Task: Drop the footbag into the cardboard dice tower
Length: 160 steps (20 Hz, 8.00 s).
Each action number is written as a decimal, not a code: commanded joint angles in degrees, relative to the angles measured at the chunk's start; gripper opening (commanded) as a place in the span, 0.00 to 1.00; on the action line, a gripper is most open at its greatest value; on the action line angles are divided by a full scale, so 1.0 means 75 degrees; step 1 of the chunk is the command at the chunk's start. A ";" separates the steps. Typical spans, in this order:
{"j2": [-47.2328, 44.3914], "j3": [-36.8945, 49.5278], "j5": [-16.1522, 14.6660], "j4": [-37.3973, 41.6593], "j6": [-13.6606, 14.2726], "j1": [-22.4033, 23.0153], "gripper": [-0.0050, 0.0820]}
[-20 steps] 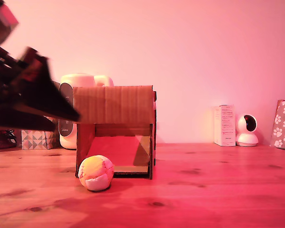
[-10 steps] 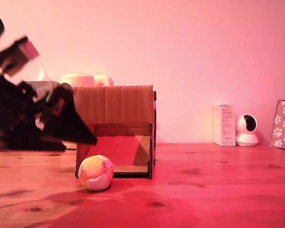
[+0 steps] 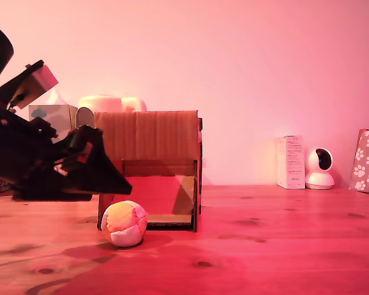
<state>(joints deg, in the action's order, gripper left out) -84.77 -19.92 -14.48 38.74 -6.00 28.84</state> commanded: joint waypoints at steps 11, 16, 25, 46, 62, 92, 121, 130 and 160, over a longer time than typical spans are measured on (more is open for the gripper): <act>-0.1816 -0.0729 -0.0015 0.0417 0.0411 0.0015 0.94; -0.1953 -0.0976 -0.0154 -0.0047 0.0460 0.0012 0.22; -0.0708 -0.0976 -0.0632 -0.1303 0.0452 0.0006 0.15; 0.3144 -0.1090 -0.0525 -0.1055 0.0463 0.0006 0.15; 0.0627 -0.4036 -0.0396 -0.2343 0.0670 0.0003 0.15; -0.0781 -0.6974 -0.0391 -0.7551 0.0662 -0.0230 0.04; 0.3861 -0.1125 -0.1160 -0.4092 0.0338 -0.0481 0.04; 0.4692 0.0085 -0.0804 -0.4421 -0.0149 -0.0472 0.04; 0.0545 0.0082 -0.0799 -0.0857 0.0697 -0.0443 0.93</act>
<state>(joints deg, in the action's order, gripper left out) -79.53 -19.81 -20.49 30.76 -1.10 25.41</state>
